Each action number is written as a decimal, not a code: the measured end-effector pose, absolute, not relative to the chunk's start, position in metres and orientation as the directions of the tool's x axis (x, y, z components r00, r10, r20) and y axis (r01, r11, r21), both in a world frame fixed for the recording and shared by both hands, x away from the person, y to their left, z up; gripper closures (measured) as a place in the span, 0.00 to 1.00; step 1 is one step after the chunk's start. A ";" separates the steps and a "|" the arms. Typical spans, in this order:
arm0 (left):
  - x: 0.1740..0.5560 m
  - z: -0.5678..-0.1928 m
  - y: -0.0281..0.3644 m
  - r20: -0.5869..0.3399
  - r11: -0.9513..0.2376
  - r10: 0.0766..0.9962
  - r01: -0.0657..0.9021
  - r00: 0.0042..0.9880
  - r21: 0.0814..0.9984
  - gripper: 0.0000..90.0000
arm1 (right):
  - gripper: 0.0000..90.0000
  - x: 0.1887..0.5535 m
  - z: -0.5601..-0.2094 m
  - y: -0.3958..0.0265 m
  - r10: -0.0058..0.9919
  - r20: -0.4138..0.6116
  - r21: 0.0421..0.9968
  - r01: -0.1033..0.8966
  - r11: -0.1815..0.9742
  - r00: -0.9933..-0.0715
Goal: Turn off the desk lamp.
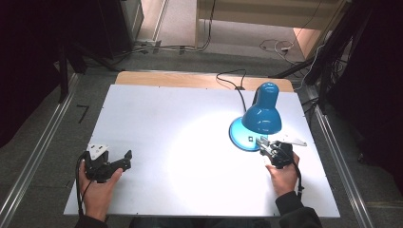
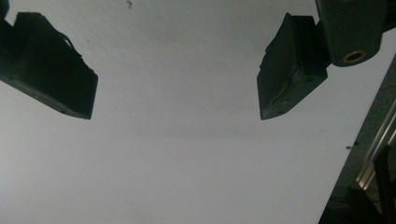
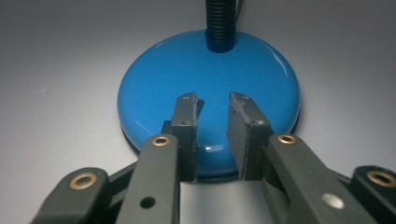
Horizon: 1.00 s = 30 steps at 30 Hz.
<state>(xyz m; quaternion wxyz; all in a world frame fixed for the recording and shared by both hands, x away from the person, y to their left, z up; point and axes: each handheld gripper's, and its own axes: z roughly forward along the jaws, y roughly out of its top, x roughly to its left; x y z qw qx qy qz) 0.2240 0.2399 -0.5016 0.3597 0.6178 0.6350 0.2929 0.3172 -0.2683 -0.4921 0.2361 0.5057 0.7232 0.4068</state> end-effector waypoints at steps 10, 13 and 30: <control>0.224 -0.502 0.241 -0.096 0.070 0.995 0.575 0.015 0.815 0.15 | 0.98 0.325 -0.497 -0.256 0.910 0.055 0.841 0.511 0.180 -0.411; 0.224 -0.502 0.241 -0.097 0.071 0.995 0.576 0.015 0.814 0.15 | 0.98 0.327 -0.499 -0.254 0.910 0.062 0.837 0.517 0.176 -0.410; 0.223 -0.501 0.241 -0.098 0.071 0.995 0.575 0.016 0.815 0.16 | 0.98 0.332 -0.504 -0.250 0.906 0.063 0.834 0.521 0.183 -0.418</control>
